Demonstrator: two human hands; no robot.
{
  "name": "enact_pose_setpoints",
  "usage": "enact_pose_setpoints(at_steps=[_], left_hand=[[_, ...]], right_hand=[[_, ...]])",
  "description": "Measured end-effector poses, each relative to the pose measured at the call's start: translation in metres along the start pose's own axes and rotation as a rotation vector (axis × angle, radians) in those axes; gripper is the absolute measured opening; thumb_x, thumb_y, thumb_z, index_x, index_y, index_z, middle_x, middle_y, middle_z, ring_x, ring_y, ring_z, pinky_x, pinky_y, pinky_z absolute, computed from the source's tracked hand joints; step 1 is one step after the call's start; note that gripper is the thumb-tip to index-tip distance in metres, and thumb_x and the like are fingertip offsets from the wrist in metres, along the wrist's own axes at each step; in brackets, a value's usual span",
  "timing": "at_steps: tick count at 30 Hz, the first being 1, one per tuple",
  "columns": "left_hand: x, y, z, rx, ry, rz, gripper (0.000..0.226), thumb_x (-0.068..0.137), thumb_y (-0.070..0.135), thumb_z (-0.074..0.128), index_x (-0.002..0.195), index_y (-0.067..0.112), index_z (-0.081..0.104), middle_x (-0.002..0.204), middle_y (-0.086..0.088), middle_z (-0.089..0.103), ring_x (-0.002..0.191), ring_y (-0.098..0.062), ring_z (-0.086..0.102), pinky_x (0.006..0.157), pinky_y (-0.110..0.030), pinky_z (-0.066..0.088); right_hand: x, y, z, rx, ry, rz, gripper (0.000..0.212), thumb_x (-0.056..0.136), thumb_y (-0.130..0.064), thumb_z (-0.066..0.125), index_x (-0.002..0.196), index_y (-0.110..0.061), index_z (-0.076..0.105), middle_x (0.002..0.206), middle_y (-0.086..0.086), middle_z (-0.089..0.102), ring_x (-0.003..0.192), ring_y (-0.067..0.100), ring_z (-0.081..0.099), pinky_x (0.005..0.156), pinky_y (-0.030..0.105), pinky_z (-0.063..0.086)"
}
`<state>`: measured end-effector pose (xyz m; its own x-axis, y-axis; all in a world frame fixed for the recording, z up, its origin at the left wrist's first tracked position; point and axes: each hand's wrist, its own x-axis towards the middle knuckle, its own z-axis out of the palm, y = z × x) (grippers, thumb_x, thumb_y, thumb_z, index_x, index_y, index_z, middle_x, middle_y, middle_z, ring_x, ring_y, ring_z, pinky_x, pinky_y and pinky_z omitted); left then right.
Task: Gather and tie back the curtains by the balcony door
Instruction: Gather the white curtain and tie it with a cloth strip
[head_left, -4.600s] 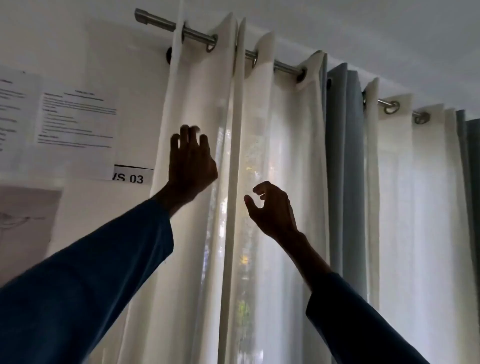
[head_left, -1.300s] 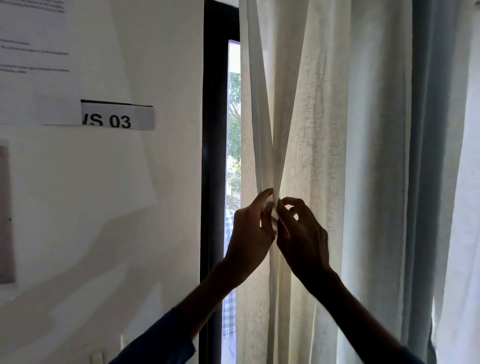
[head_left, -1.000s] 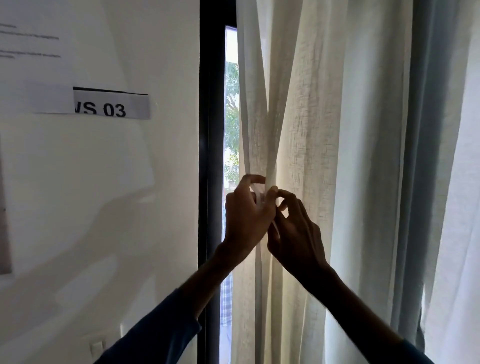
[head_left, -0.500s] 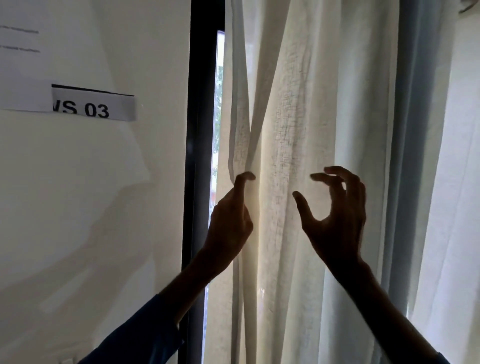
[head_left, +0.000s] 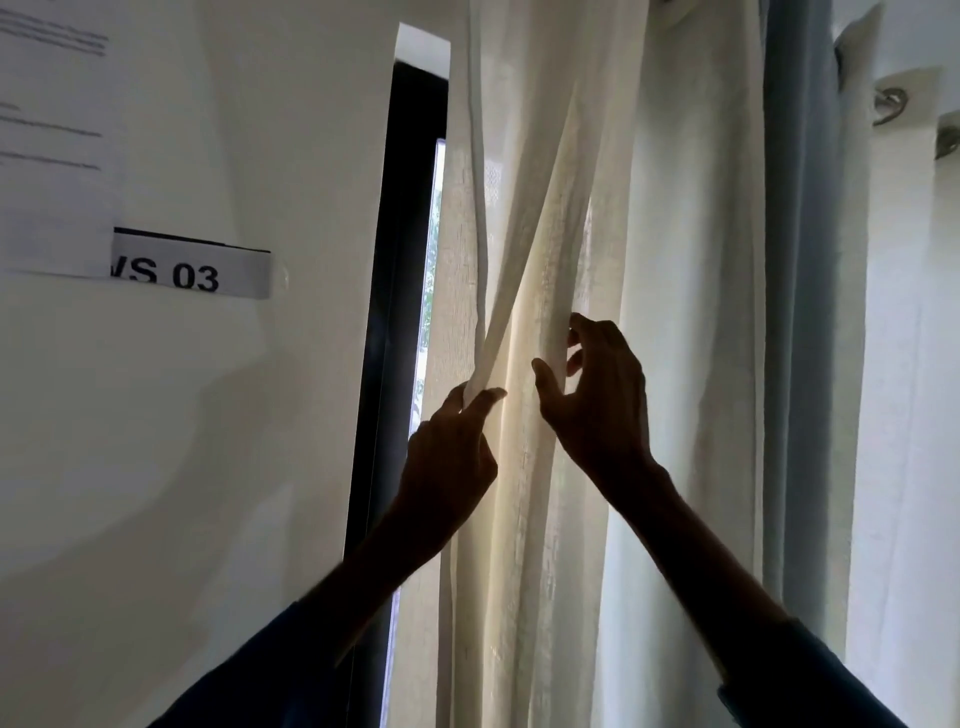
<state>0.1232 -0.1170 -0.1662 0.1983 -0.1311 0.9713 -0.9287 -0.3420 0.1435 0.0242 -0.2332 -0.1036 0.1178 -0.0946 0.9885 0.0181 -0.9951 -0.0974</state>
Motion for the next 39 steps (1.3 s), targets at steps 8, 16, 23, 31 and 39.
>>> enact_pose_setpoints(at_steps=[8, 16, 23, 31, 39], left_hand=[[0.029, -0.005, -0.001, 0.037, 0.067, 0.043, 0.043, 0.089, 0.007, 0.066, 0.130, 0.016, 0.063, 0.123, -0.012, 0.069, 0.097, -0.025, 0.074, 0.085, -0.031, 0.056], [0.152, 0.016, -0.020, 0.109, 0.209, 0.169, 0.030, 0.090, 0.001, 0.058, 0.119, 0.003, 0.062, 0.113, -0.019, 0.067, 0.089, -0.031, 0.071, 0.077, -0.042, 0.061], [0.215, 0.012, -0.045, 0.090, 0.339, 0.198, 0.023, 0.090, 0.003, 0.064, 0.112, 0.004, 0.070, 0.108, -0.011, 0.074, 0.102, -0.023, 0.071, 0.092, -0.029, 0.056], [0.222, -0.002, -0.051, -0.042, 0.279, 0.099, 0.016, 0.093, 0.025, 0.066, 0.079, 0.019, 0.068, 0.085, 0.003, 0.074, 0.081, -0.016, 0.070, 0.088, -0.031, 0.059], [0.200, 0.017, -0.050, -0.014, 0.080, 0.165, 0.025, 0.082, 0.001, 0.074, 0.106, 0.007, 0.074, 0.109, -0.010, 0.073, 0.101, -0.023, 0.071, 0.090, -0.031, 0.058]], right_hand=[[0.055, -0.009, 0.024, 0.014, 0.052, -0.061, 0.054, 0.091, -0.015, 0.068, 0.139, 0.004, 0.051, 0.128, 0.017, 0.063, 0.118, 0.029, 0.061, 0.101, 0.027, 0.043], [0.145, -0.016, 0.005, -0.009, 0.169, 0.058, 0.043, 0.102, -0.018, 0.053, 0.142, -0.002, 0.047, 0.137, 0.016, 0.057, 0.132, 0.033, 0.047, 0.111, 0.036, 0.034], [0.176, -0.037, 0.003, -0.020, 0.170, 0.041, 0.044, 0.085, 0.007, 0.034, 0.065, -0.030, 0.022, 0.063, -0.013, 0.023, 0.070, 0.020, 0.035, 0.065, 0.028, 0.021], [0.178, -0.088, 0.012, 0.139, 0.088, -0.207, 0.014, 0.079, 0.000, 0.057, 0.073, -0.007, 0.046, 0.056, -0.007, 0.032, 0.053, 0.012, 0.021, 0.048, 0.023, 0.020], [0.134, -0.035, 0.011, 0.125, 0.147, -0.050, 0.017, 0.087, -0.012, 0.066, 0.071, -0.012, 0.062, 0.055, -0.013, 0.048, 0.050, 0.010, 0.043, 0.063, 0.024, 0.025]])
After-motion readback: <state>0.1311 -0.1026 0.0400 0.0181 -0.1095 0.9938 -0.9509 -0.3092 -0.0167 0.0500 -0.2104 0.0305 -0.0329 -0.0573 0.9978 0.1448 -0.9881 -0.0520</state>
